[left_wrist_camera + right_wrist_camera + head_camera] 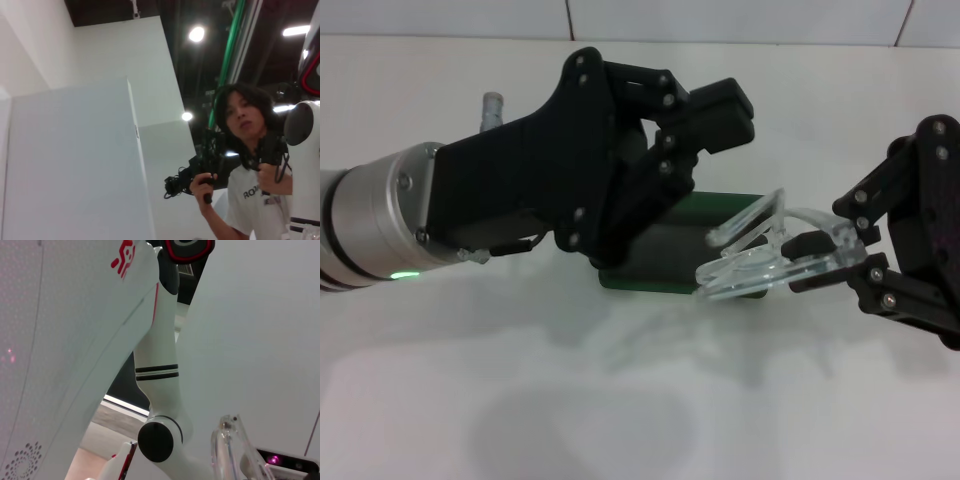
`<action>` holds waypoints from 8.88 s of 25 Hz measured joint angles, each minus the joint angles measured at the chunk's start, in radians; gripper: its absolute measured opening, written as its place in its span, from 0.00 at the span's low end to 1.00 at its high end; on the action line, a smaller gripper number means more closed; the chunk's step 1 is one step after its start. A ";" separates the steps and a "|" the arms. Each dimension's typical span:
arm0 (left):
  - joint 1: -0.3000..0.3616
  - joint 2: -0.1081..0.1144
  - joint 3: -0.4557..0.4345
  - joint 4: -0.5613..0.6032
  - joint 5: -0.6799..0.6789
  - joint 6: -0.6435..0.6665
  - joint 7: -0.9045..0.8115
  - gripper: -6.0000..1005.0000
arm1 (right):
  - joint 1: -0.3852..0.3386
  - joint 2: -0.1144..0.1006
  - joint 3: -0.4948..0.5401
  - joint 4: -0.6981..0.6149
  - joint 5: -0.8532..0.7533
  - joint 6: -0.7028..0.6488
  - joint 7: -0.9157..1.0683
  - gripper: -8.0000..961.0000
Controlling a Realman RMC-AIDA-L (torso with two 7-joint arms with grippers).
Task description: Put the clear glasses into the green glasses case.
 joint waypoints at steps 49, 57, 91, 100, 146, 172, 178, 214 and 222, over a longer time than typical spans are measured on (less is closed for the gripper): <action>0.281 0.038 -0.471 -0.045 0.238 -0.139 0.045 0.06 | 0.599 -0.006 -0.031 -0.081 -1.004 -0.062 1.042 0.06; 0.324 0.037 -0.474 -0.048 0.268 -0.179 0.050 0.06 | 0.672 0.001 -0.198 0.023 -1.103 0.110 1.034 0.06; 0.366 0.023 -0.473 -0.101 0.392 -0.230 0.148 0.06 | 0.615 0.008 -0.552 0.066 -1.045 0.550 1.155 0.06; 0.347 0.023 -0.473 -0.099 0.450 -0.224 0.168 0.06 | 0.622 0.008 -0.573 0.110 -1.020 0.590 1.155 0.06; 0.402 0.027 -0.478 -0.126 0.477 -0.291 0.196 0.06 | 0.624 0.008 -0.610 0.171 -0.976 0.651 1.150 0.06; 0.396 0.022 -0.478 -0.133 0.477 -0.303 0.210 0.06 | 0.599 0.008 -0.551 0.181 -0.964 0.642 1.154 0.06; 0.396 0.016 -0.476 -0.134 0.477 -0.309 0.219 0.06 | 0.603 0.008 -0.551 0.213 -0.964 0.652 1.149 0.06; 0.394 0.013 -0.474 -0.136 0.477 -0.325 0.224 0.06 | 0.600 0.008 -0.543 0.224 -0.963 0.652 1.141 0.06; 0.394 0.011 -0.474 -0.138 0.477 -0.326 0.224 0.06 | 0.600 0.008 -0.540 0.232 -0.963 0.653 1.141 0.06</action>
